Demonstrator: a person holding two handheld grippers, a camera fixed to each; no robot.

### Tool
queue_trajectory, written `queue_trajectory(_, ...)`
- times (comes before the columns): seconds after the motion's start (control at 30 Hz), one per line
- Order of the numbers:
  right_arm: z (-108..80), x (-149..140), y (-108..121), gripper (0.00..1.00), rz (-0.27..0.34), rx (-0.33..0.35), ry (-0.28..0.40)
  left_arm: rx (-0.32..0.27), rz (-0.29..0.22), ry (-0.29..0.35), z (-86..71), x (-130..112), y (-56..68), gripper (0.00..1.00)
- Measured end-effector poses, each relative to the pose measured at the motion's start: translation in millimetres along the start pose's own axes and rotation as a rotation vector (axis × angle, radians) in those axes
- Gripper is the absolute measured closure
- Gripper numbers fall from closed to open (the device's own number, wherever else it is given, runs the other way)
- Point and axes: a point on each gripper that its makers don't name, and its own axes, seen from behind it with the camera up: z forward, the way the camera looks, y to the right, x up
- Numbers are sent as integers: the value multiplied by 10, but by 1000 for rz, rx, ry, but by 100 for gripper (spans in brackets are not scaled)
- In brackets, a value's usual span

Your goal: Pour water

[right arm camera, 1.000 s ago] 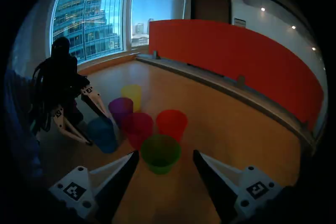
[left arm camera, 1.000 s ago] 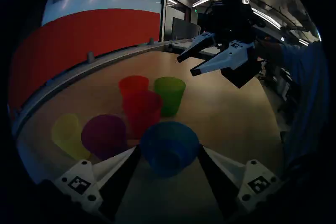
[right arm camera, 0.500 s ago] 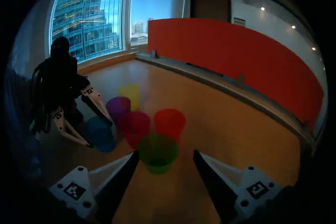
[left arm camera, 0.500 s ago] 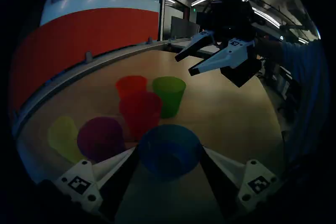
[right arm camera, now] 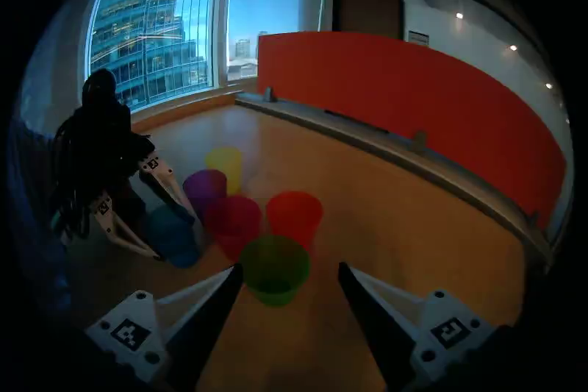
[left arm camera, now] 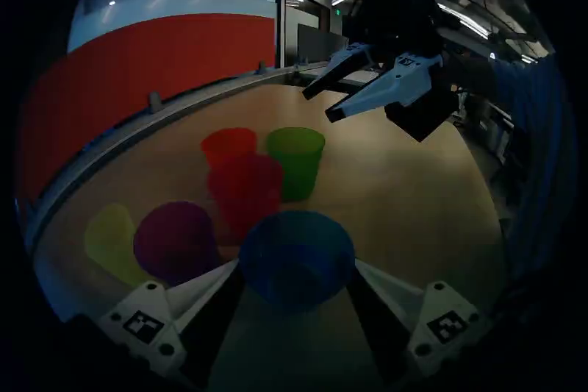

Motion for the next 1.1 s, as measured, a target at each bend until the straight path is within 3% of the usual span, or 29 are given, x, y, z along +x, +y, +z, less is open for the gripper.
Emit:
queue_trajectory(0.67,55,-73,-34,0,9,11,-13,2,-8,3,-67,4,-34,16)
queue_trajectory(1.1,147,-168,-128,1,3,29,-37,6,-21,49,-201,151,-44,16)
